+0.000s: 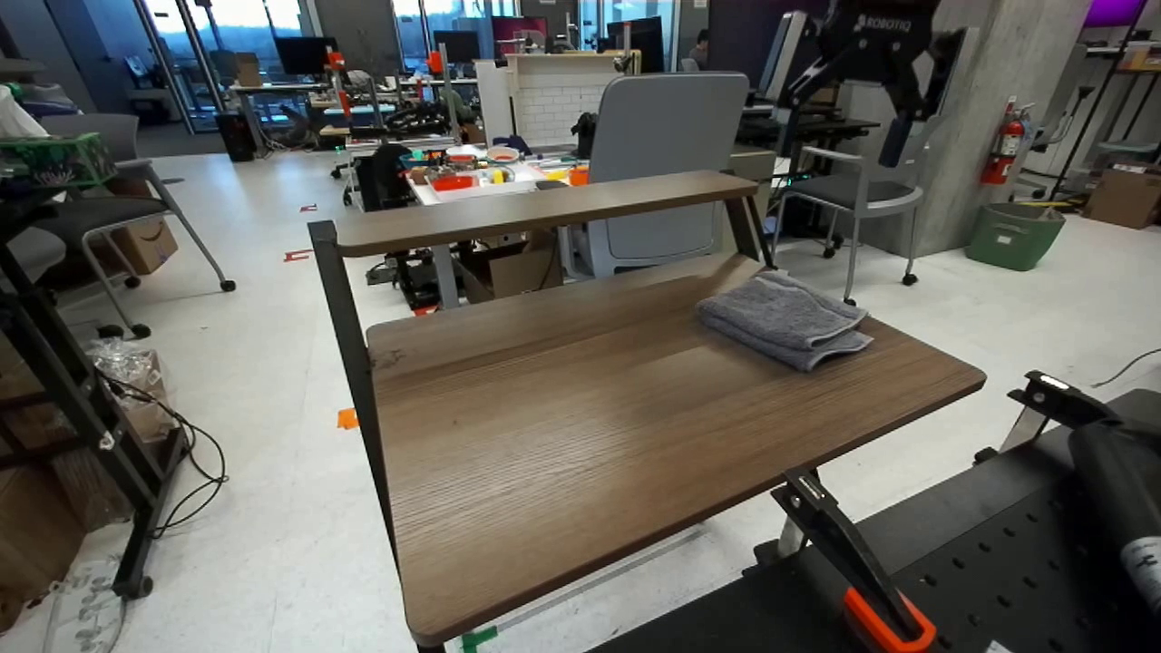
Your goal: Move the towel
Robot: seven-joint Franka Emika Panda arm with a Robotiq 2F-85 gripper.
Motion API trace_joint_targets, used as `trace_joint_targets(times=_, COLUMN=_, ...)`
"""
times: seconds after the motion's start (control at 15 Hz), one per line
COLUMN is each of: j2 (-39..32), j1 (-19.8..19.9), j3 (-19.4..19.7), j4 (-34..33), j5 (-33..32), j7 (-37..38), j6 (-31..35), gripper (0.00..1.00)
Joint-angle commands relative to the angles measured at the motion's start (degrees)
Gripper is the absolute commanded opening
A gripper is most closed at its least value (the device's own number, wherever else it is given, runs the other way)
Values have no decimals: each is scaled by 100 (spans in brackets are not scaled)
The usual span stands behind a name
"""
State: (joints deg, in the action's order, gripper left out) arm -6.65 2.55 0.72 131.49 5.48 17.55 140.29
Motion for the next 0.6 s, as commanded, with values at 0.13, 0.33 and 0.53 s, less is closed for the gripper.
trace_joint_targets(times=0.13, j2=-1656, j1=40, j3=386, j4=-1385, j5=52, j7=274, j6=-191, gripper=100)
trace_joint_targets(times=0.33, j2=-2262, j1=46, j3=525, j4=-1836, j5=103, j7=310, j6=-192, gripper=100)
trace_joint_targets(times=0.53, j2=-2849, j1=52, j3=630, j4=-2258, j5=133, j7=425, j6=-162, gripper=100)
